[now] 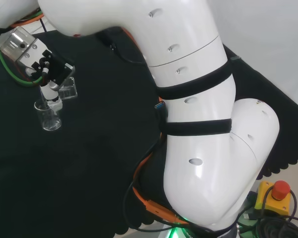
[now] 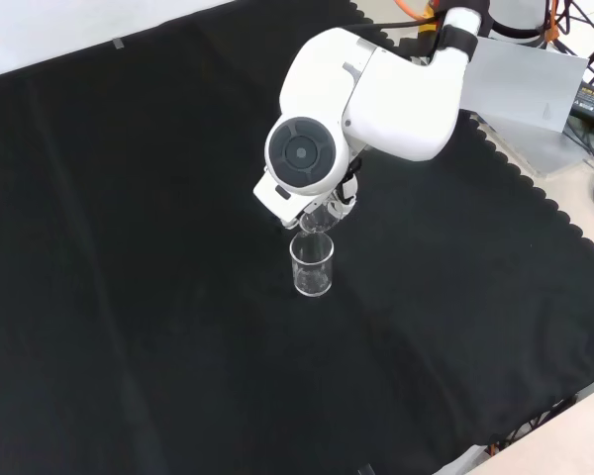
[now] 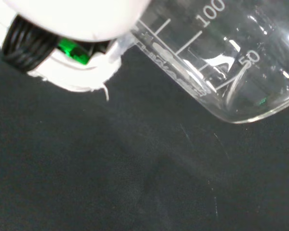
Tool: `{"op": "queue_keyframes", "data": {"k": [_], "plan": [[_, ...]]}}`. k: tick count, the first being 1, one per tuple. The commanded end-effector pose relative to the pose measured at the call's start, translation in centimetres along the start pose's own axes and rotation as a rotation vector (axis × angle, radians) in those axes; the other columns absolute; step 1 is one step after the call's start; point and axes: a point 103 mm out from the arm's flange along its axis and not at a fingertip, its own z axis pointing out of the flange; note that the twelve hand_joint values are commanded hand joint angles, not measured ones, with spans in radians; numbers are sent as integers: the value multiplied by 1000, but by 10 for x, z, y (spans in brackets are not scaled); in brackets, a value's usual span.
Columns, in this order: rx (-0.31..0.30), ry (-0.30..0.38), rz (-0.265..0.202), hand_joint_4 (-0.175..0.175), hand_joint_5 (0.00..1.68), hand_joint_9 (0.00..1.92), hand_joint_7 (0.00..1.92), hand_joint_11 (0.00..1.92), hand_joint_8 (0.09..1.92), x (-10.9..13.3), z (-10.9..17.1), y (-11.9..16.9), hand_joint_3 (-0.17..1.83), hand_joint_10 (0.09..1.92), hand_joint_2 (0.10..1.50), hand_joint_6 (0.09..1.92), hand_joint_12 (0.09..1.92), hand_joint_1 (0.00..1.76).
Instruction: Pour the water from the handheld beaker into the one on the table.
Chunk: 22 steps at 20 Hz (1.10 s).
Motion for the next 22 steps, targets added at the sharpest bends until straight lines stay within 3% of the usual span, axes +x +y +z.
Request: {"op": "queue_keyframes", "data": {"k": [1, 22], "plan": [[13, -15, 11, 61, 1463, 1611, 1754, 1371, 87, 0, 0, 1, 655, 87, 597, 312, 753, 1187], [49, -66, 20, 68, 1459, 1613, 1756, 1371, 87, 5, -6, 5, 652, 87, 599, 320, 752, 1185]]}}
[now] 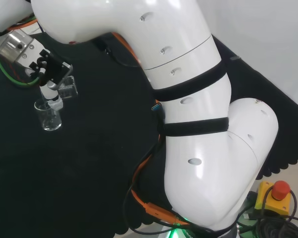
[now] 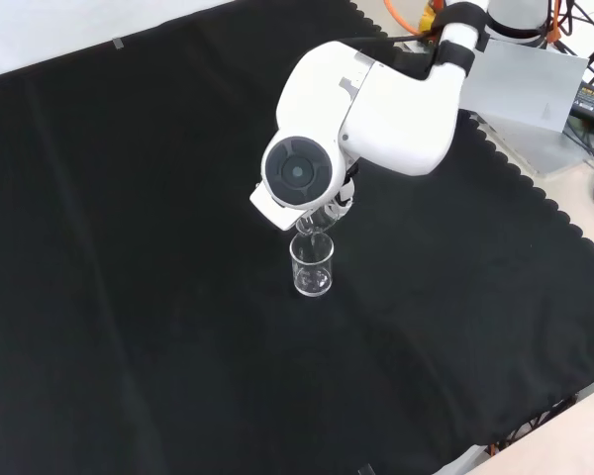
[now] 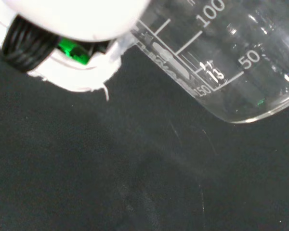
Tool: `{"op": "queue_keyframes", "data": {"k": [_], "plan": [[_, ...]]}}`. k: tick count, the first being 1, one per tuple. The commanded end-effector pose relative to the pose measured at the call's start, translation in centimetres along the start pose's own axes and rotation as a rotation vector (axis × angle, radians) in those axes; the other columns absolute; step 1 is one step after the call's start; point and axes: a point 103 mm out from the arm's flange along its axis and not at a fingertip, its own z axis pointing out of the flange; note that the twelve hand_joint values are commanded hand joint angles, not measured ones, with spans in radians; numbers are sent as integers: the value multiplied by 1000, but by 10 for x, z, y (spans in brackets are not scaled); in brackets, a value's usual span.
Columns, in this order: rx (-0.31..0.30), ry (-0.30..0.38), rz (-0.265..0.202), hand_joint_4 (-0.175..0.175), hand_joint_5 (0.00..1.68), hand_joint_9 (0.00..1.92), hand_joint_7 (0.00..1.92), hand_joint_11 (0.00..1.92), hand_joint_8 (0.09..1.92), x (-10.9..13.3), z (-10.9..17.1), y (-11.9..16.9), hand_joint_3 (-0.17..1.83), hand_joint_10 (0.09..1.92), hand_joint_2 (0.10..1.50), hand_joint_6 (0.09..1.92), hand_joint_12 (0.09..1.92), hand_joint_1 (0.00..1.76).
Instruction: Pour the water from the handheld beaker into the one on the table.
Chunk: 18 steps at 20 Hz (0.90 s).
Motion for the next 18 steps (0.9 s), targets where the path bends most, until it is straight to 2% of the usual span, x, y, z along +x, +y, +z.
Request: {"op": "queue_keyframes", "data": {"k": [1, 18], "plan": [[14, -28, 4, 68, 1459, 1613, 1756, 1371, 87, 5, -3, 0, 652, 87, 600, 320, 751, 1185], [34, -50, 6, 76, 1454, 1615, 1758, 1370, 87, 7, -4, 1, 649, 87, 602, 328, 751, 1183]]}}
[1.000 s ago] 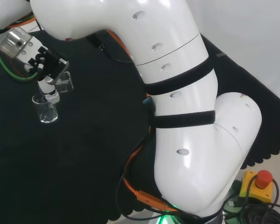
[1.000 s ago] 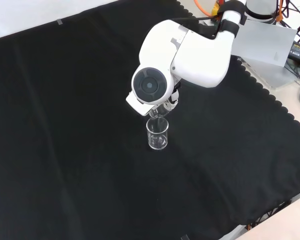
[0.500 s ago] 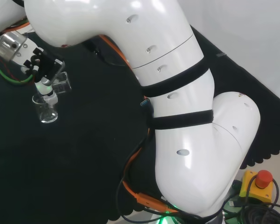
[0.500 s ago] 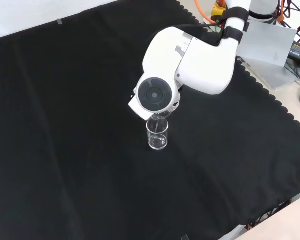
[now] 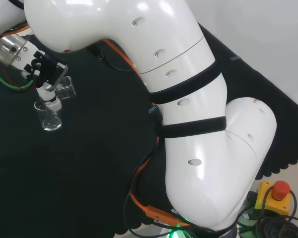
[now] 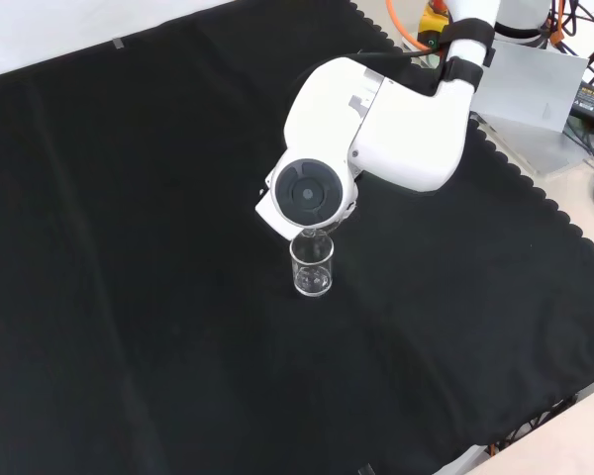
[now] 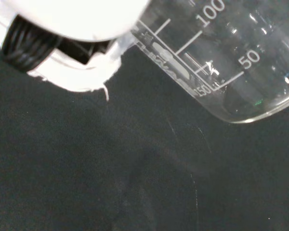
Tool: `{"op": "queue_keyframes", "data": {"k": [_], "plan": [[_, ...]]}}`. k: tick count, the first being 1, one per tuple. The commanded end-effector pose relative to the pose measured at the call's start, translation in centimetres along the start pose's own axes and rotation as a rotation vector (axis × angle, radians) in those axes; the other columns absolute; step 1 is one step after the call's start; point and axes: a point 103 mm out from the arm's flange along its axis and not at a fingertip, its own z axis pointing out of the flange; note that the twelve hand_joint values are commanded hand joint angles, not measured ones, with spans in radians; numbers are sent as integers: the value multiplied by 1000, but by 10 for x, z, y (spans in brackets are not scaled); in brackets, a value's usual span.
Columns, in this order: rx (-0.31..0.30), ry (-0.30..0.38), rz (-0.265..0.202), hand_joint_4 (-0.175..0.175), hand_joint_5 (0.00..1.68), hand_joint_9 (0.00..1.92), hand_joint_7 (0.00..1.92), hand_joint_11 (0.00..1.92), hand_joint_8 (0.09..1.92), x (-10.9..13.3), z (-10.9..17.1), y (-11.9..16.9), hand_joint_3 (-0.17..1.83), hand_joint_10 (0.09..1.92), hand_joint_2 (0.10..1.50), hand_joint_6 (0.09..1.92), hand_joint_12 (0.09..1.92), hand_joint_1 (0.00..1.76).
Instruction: Pour the water from the handheld beaker into the one on the table.
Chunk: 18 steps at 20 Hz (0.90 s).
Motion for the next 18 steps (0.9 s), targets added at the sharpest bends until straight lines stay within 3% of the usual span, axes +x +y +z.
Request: {"op": "queue_keyframes", "data": {"k": [1, 18], "plan": [[10, -5, 2, 77, 1454, 1615, 1758, 1370, 87, -1, 1, 0, 649, 87, 602, 329, 751, 1183], [6, 5, -10, 85, 1450, 1617, 1759, 1370, 87, -3, 1, -2, 648, 87, 604, 336, 752, 1181]]}}
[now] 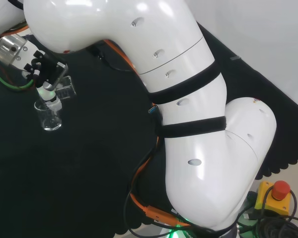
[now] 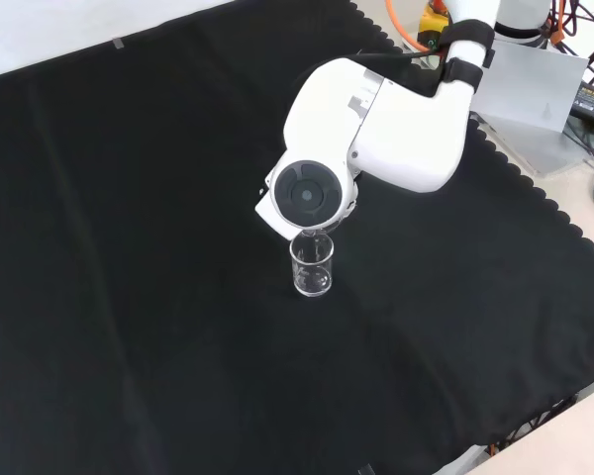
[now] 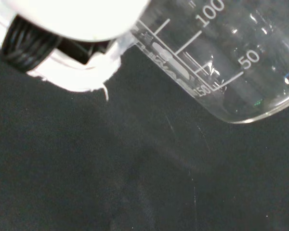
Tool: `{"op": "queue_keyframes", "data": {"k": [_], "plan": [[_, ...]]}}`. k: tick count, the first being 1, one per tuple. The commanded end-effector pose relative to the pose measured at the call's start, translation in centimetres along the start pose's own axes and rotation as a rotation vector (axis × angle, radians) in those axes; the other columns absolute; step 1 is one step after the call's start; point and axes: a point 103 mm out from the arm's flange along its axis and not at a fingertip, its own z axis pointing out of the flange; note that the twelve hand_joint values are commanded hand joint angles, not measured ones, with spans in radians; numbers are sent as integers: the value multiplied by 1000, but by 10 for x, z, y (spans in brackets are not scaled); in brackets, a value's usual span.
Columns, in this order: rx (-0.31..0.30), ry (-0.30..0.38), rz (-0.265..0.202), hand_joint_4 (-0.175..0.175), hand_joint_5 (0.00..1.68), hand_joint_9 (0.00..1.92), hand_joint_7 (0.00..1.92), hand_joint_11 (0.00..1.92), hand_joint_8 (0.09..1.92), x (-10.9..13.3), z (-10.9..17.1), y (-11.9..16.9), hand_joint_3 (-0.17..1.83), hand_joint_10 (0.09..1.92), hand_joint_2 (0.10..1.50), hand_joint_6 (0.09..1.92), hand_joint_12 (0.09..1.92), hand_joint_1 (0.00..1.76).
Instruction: Pour the water from the handheld beaker into the one on the table.
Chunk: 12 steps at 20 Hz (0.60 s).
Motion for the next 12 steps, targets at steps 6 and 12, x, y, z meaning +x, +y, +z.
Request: {"op": "queue_keyframes", "data": {"k": [6, 12], "plan": [[-6, 15, -9, 87, 1449, 1617, 1760, 1369, 87, -2, 0, -2, 648, 87, 604, 338, 752, 1180], [-25, 25, -19, 90, 1448, 1617, 1761, 1369, 87, -3, -2, -7, 647, 87, 604, 341, 752, 1180]]}}
